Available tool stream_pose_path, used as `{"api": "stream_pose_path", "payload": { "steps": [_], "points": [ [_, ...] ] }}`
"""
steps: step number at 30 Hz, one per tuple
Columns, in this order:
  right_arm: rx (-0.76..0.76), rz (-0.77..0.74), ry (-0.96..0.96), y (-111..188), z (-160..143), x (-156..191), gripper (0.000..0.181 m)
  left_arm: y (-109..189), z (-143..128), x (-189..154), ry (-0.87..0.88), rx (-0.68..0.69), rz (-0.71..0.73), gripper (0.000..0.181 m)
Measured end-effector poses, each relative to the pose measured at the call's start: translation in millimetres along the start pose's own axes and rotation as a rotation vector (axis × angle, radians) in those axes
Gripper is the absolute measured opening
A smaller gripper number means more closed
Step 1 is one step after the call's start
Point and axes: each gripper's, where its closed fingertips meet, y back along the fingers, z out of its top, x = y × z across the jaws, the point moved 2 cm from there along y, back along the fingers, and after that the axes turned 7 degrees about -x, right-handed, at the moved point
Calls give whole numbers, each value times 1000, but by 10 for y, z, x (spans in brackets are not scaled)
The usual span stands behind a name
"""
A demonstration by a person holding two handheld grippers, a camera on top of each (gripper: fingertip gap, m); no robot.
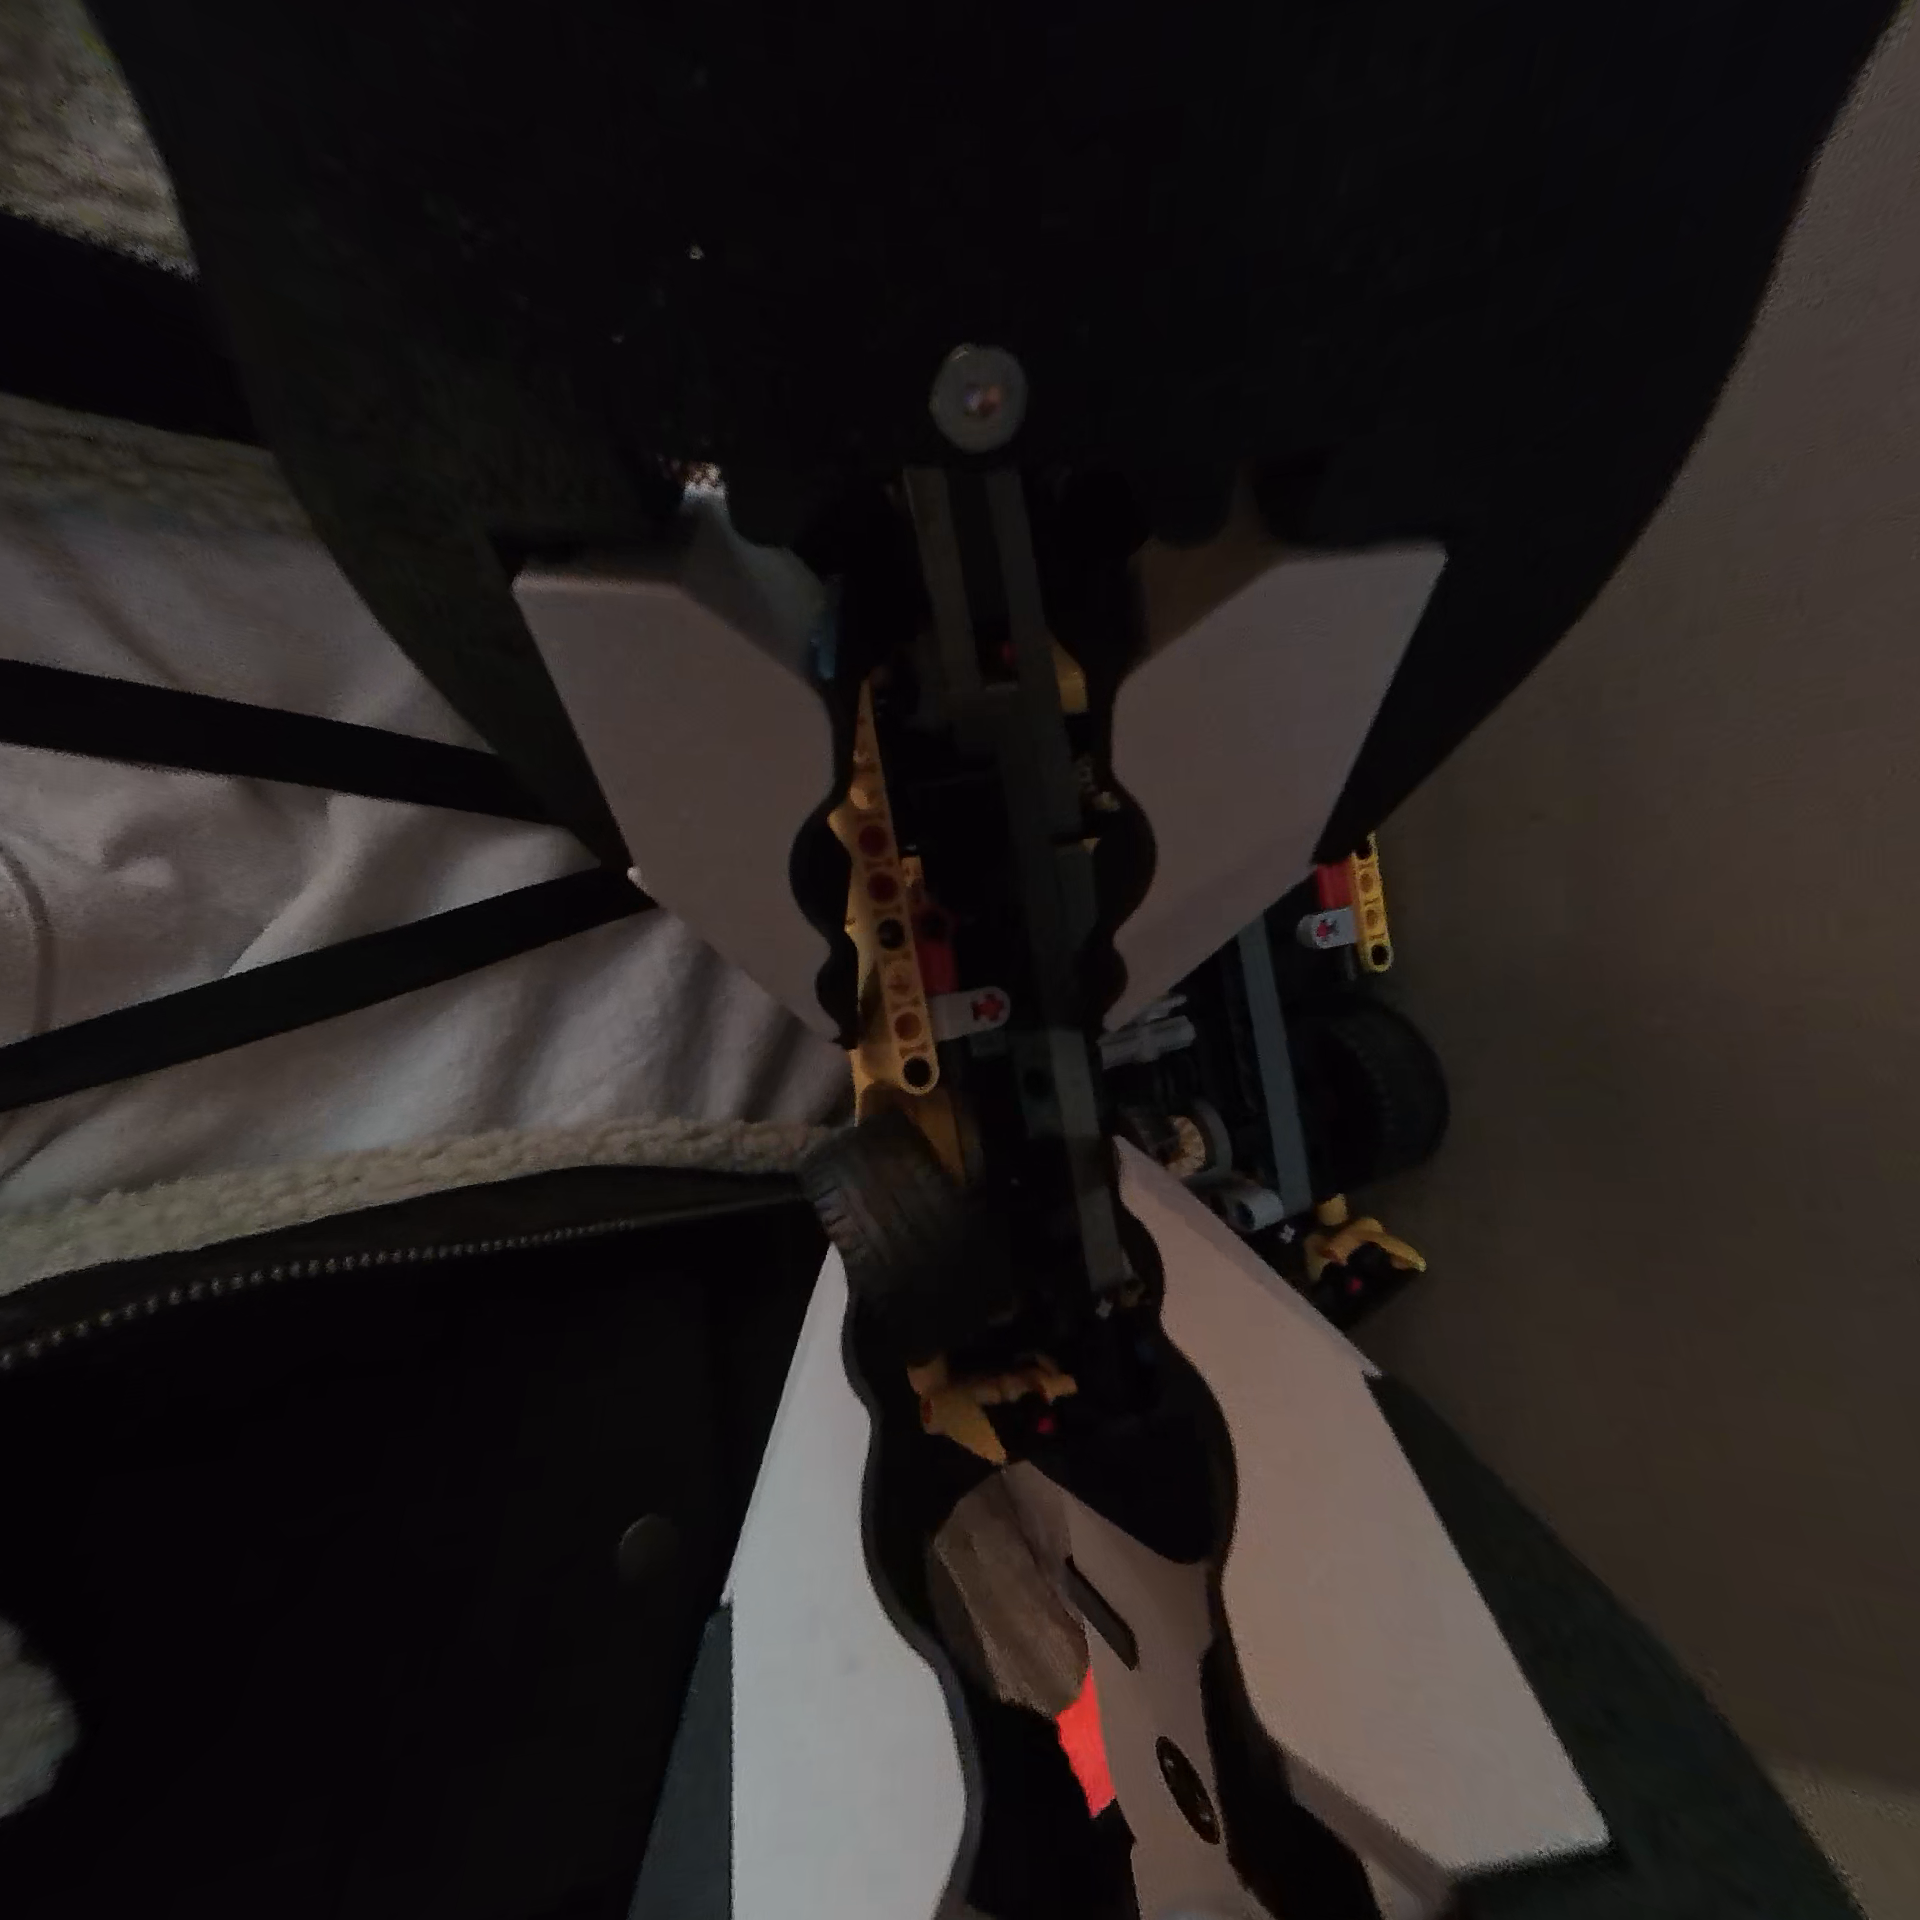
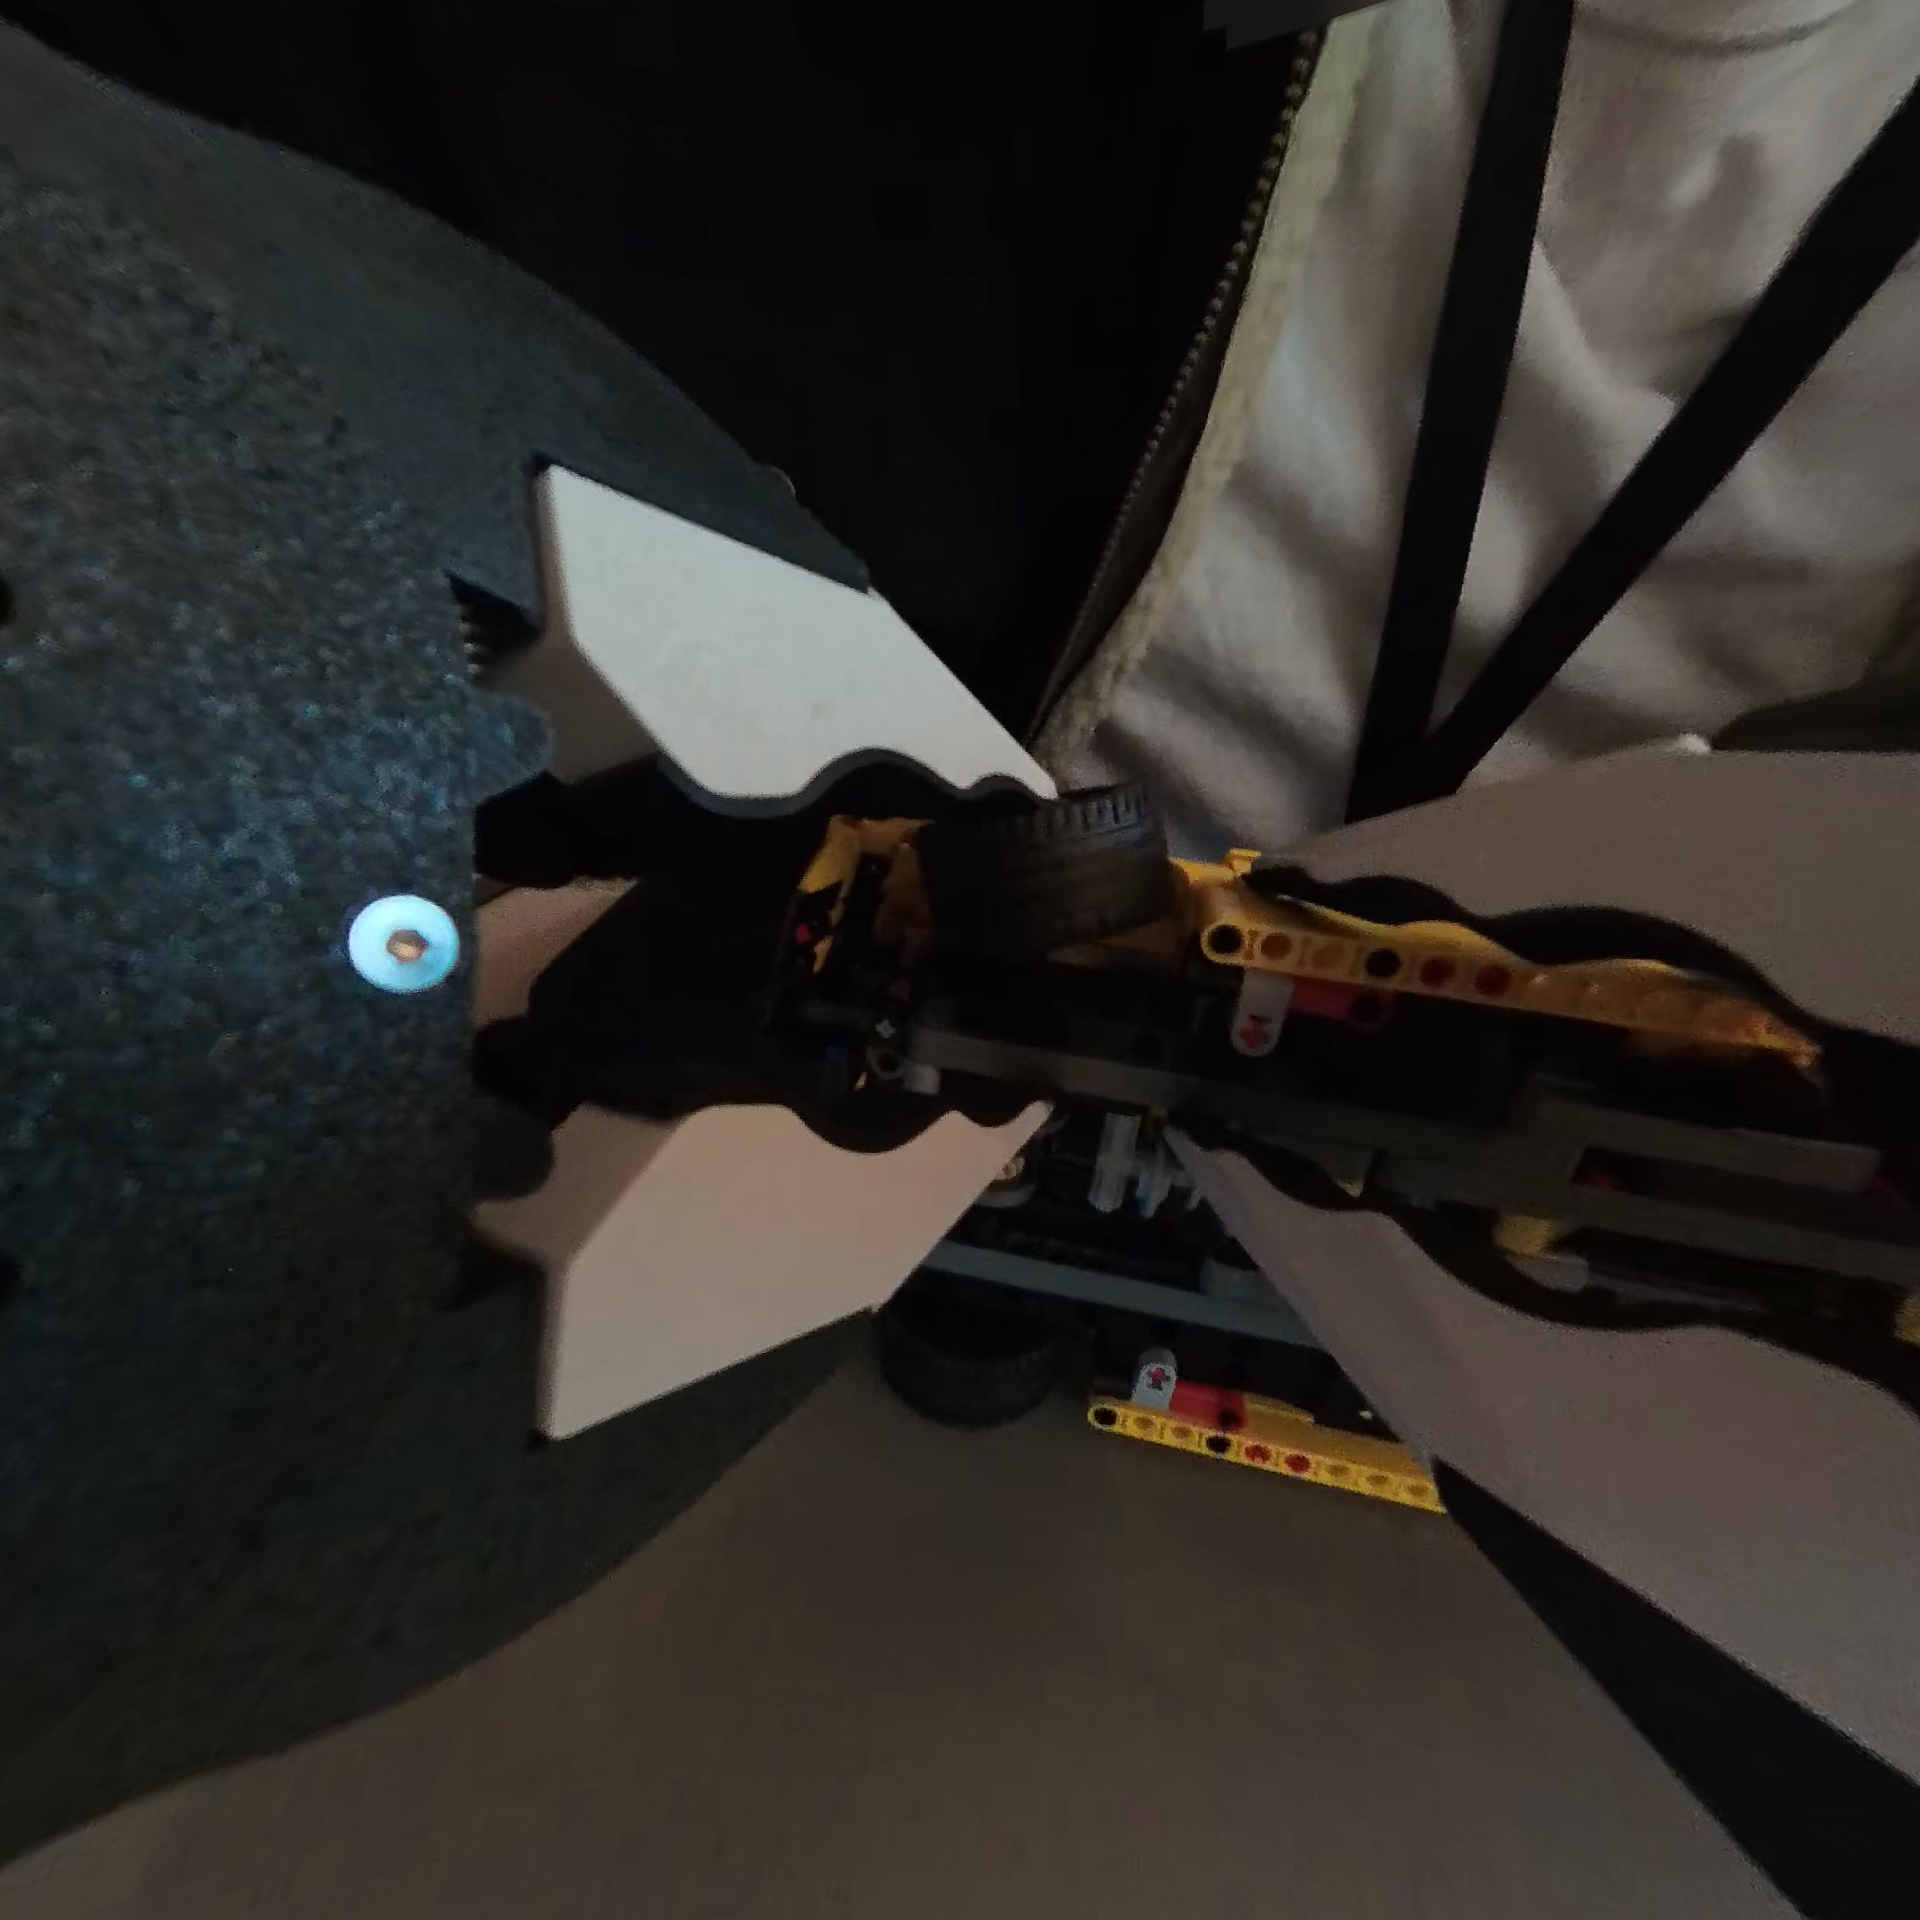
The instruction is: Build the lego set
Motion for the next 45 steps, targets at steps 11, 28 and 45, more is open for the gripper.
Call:
{"api": "stream_pose_path", "payload": {
  "steps": [11, 28, 45],
  "points": [
    [10, 12, -37, 2, 17, -9, 49, 128, 264, -90, -170, -148, 162, 32],
    [-94, 115, -20, 23, 42, 22, 57, -124, 194, -132, -125, -100, 264, 26],
    [-88, -40, 58, 134, 96, 20, 46, -100, 232, -128, -155, -89, 360, 27]
  ]
}}
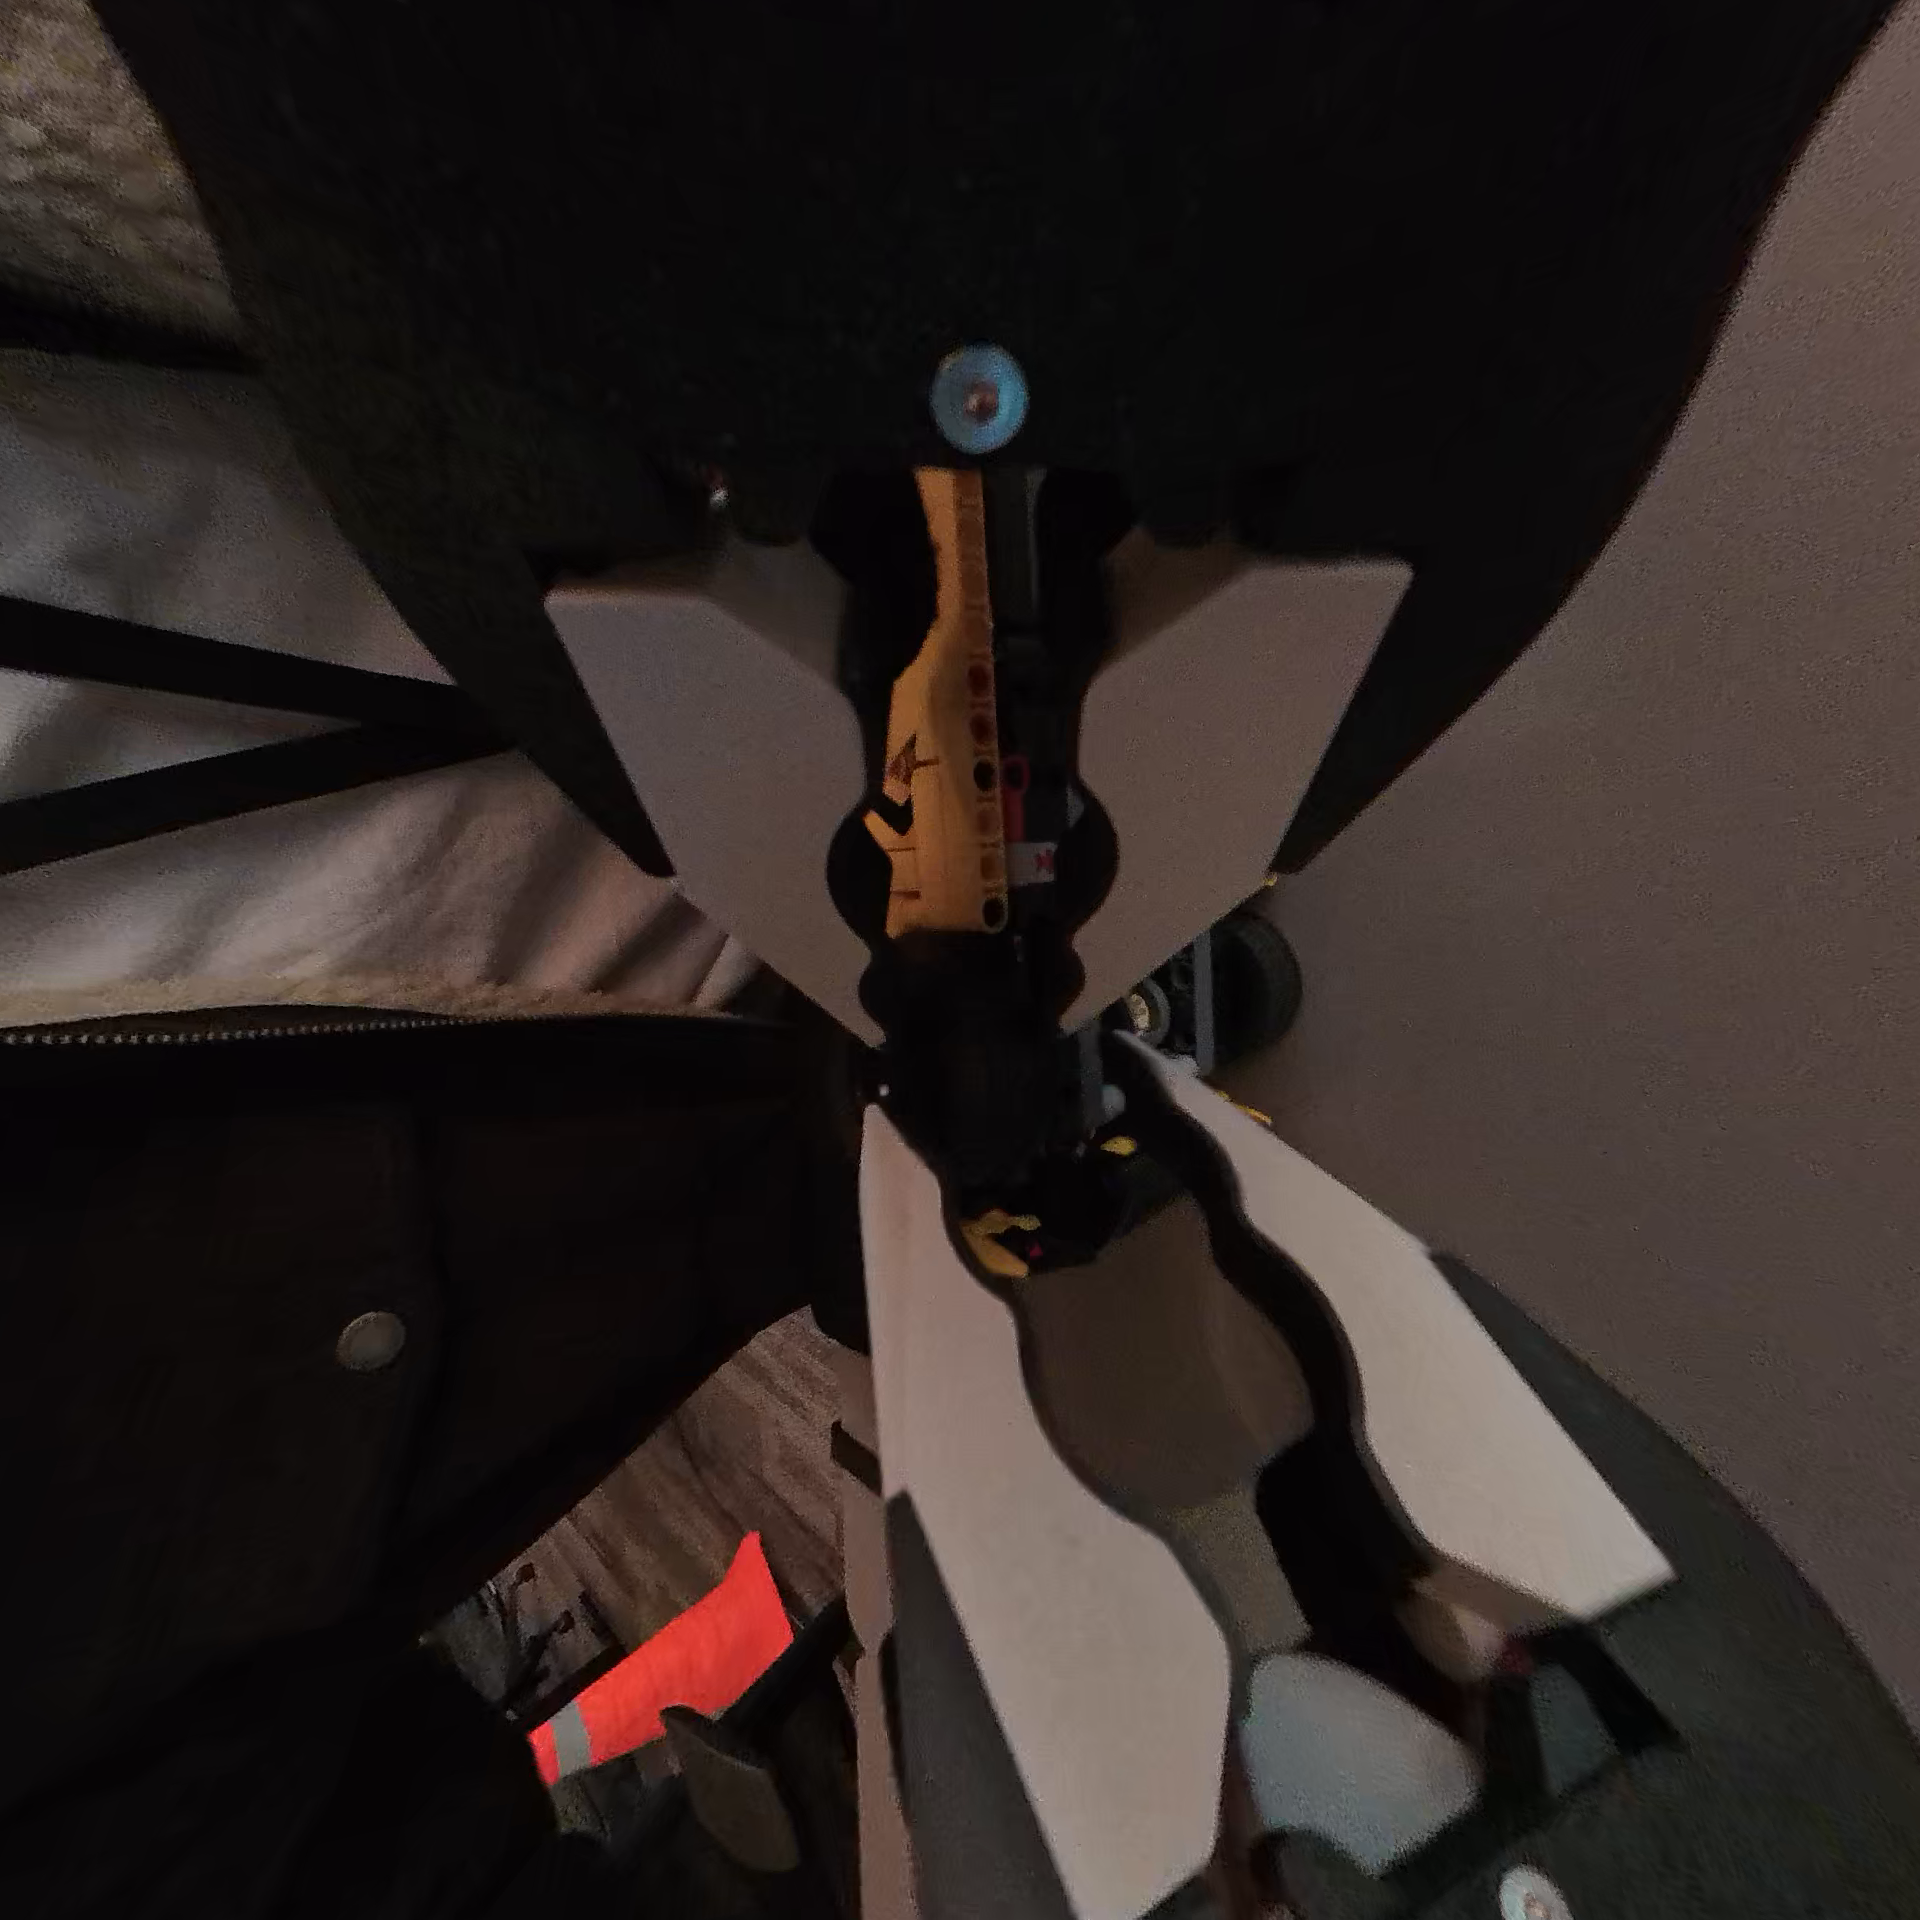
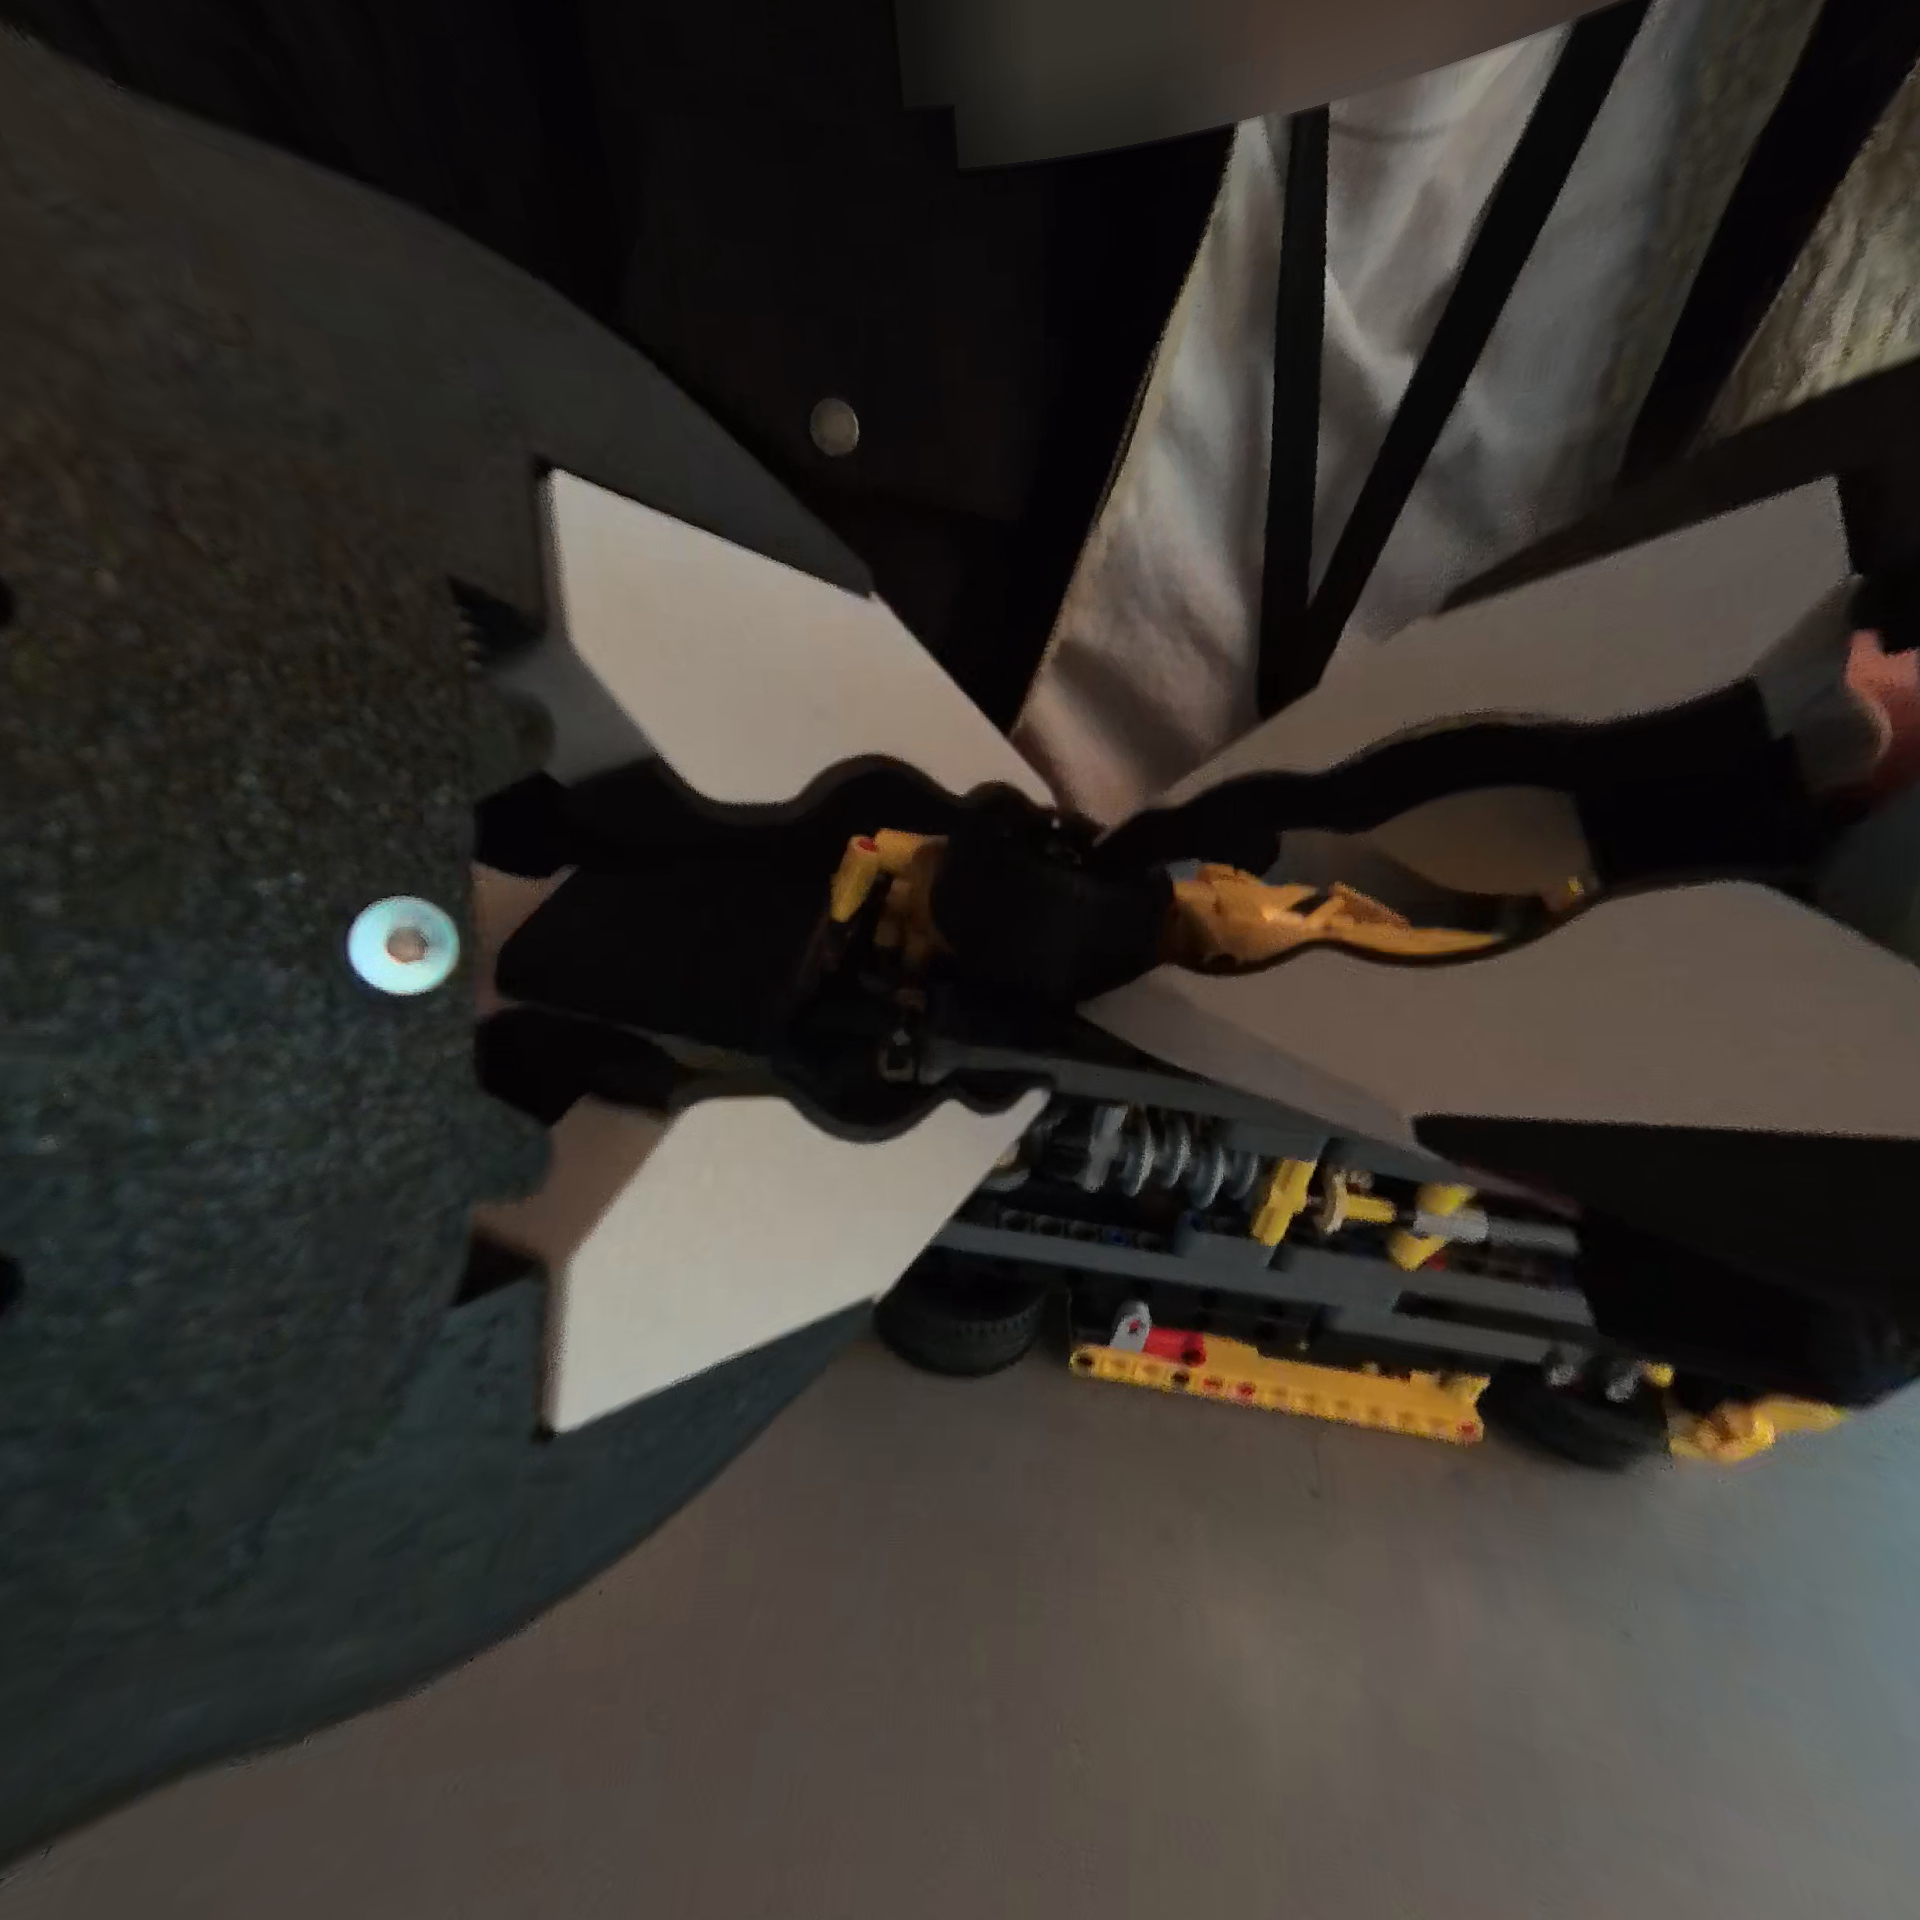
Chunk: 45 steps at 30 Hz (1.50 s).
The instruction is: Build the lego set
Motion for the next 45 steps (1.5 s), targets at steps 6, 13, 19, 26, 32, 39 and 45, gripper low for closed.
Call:
{"api": "stream_pose_path", "payload": {
  "steps": [6, 13, 19, 26, 32, 39, 45],
  "points": [
    [-76, -374, 243, 133, 113, 72, 51, 7, -4, 12, 11, -8, -13, 26],
    [-312, -807, 412, 245, 39, 252, 50, -5, 1, -14, -35, 31, 10, 27],
    [-541, -903, 414, 13, 12, 250, 51, 17, 43, -28, -19, 30, 72, 26],
    [-547, -1057, 457, -139, -89, 266, 50, 43, 5, -104, -62, 31, 199, 23],
    [-561, -1092, 482, -183, -116, 254, 46, 32, -22, -126, -24, -7, 236, 24],
    [-662, -1091, 520, -98, -133, 367, 46, 230, -84, -459, -130, -99, 209, 45],
    [-766, -1111, 538, 141, -176, 603, 45, 744, -506, -684, -365, -171, 446, 59]
  ]
}}
